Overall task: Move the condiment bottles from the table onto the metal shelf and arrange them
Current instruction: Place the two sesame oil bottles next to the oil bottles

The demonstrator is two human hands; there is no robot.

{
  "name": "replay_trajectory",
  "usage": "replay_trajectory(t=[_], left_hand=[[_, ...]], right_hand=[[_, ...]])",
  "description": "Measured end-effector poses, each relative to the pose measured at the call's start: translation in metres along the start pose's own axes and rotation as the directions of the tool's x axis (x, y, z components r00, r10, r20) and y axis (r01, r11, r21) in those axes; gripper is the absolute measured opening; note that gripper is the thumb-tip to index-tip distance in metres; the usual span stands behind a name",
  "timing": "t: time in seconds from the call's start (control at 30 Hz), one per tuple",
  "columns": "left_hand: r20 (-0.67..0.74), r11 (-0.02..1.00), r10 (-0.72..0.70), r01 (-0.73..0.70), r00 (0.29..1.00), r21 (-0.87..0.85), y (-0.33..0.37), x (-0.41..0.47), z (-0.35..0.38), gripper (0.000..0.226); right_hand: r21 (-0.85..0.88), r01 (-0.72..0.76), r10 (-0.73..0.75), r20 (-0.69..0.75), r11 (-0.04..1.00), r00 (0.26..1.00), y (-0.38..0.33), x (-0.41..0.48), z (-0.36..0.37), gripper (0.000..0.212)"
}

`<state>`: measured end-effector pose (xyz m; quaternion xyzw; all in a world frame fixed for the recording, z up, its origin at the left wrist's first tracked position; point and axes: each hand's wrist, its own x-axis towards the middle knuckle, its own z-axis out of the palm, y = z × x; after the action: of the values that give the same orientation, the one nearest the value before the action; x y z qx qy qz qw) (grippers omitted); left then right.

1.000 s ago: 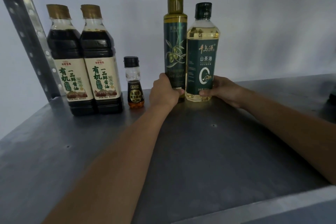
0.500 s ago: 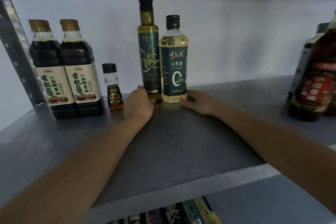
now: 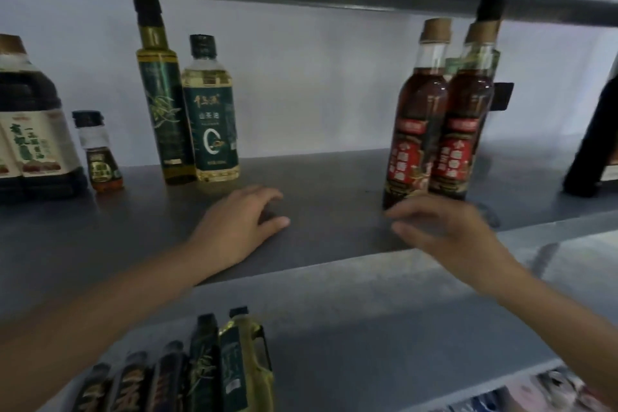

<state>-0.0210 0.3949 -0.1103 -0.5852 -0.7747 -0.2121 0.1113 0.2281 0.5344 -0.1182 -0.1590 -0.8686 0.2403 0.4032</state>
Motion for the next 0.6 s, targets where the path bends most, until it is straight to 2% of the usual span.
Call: replay_trajectory(t=[0.03, 0.1, 0.13, 0.17, 0.2, 0.27, 0.37, 0.43, 0.6], left_hand=[[0.023, 0.998, 0.024, -0.022, 0.999, -0.062, 0.02, 0.009, 0.008, 0.054], [0.065, 0.968, 0.036, -0.018, 0.997, -0.252, 0.058, 0.025, 0.024, 0.071], [0.079, 0.929, 0.023, 0.007, 0.997, -0.37, 0.075, 0.033, 0.03, 0.078], [0.09, 0.87, 0.007, 0.038, 0.996, -0.492, 0.091, 0.042, 0.036, 0.083], [0.089, 0.798, -0.004, 0.057, 0.996, -0.6, 0.107, 0.05, 0.042, 0.086], [0.06, 0.657, -0.018, 0.057, 0.998, -0.751, 0.131, 0.064, 0.052, 0.085], [0.052, 0.513, -0.079, 0.086, 0.995, -0.854, 0.153, 0.081, 0.058, 0.078], [0.069, 0.473, -0.119, 0.118, 0.99, -0.873, 0.155, 0.089, 0.062, 0.074], [0.095, 0.496, -0.164, 0.165, 0.982, -0.853, 0.148, 0.093, 0.063, 0.069]], right_hand=[[0.034, -0.016, 0.022, -0.166, 0.999, 0.986, 0.011, -0.003, -0.013, 0.025], [0.063, -0.076, 0.096, -0.447, 0.995, 0.89, 0.038, -0.001, -0.036, 0.03], [0.091, -0.142, 0.168, -0.524, 0.986, 0.835, 0.05, 0.002, -0.047, 0.036], [0.141, -0.222, 0.263, -0.542, 0.965, 0.798, 0.061, 0.007, -0.056, 0.041], [0.205, -0.299, 0.363, -0.502, 0.932, 0.785, 0.069, 0.012, -0.063, 0.046], [0.297, -0.389, 0.473, -0.31, 0.872, 0.824, 0.08, 0.023, -0.07, 0.054], [0.308, -0.397, 0.432, -0.051, 0.865, 0.9, 0.087, 0.036, -0.067, 0.068], [0.295, -0.406, 0.422, 0.009, 0.865, 0.906, 0.092, 0.046, -0.064, 0.071], [0.286, -0.41, 0.418, 0.036, 0.866, 0.908, 0.095, 0.055, -0.06, 0.066]])
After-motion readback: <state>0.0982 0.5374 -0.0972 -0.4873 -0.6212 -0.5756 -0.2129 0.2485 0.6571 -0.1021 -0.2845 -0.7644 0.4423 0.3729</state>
